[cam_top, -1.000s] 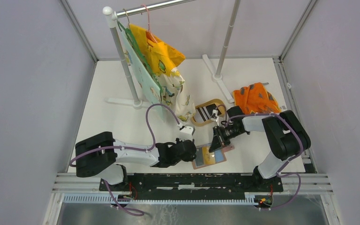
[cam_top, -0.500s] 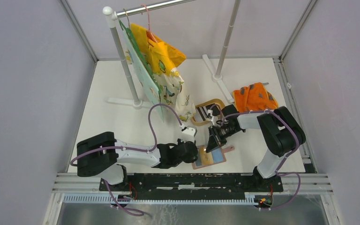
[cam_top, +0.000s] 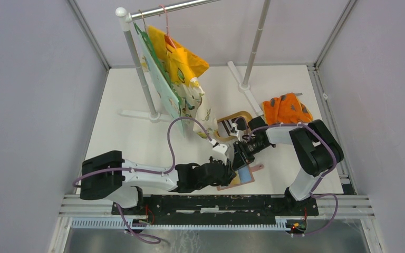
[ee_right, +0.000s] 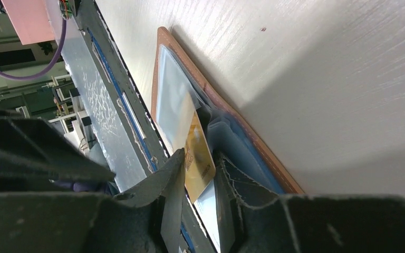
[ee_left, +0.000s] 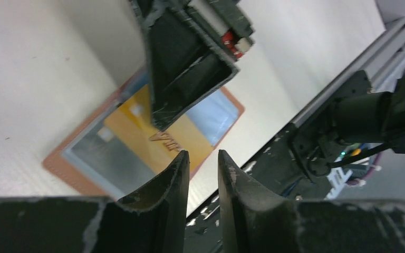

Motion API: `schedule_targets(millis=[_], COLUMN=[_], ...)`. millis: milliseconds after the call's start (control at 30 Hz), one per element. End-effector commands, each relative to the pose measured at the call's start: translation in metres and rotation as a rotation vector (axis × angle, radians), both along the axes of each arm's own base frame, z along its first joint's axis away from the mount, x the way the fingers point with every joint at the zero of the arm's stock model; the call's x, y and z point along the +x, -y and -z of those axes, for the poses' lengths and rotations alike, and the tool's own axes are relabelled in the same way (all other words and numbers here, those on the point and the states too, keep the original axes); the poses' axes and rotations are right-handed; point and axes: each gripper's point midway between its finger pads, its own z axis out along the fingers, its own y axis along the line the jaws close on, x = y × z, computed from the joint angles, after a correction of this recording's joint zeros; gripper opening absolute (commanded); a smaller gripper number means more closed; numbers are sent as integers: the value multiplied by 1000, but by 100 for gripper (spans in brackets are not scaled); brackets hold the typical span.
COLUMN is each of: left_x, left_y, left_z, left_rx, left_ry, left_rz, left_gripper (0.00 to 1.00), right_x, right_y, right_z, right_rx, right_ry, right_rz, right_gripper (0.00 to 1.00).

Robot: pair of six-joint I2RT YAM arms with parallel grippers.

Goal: Put the credit cards into the card holder
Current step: Insert the credit card into the card holder.

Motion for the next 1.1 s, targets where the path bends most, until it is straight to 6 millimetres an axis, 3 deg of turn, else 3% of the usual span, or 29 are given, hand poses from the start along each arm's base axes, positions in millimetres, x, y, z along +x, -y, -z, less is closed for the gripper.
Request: schedule_targets(millis=[0,200,433,800,1067], left_x=[-6,1,16,28,33], left_y=[49,76,77,63,45], left_z=[-43,-22,12,42,45], left_rx=[-179,-49,144,289,329], left_ry=[38,53,104,135,147], left_rz=[68,-9,-109,-183,-249], left_gripper=[32,25,20,20,22], right_x=[11,12,11,12,13], right_y=[7,8,8,9,8], right_z=[8,9,9,9,6], right_rx=[-52,-53,-55,-55,-43], right_ry=[83,83,85,86,90], right_rz=[-14,-13,-15,-14,-20], right_gripper=[33,33,33,33,36])
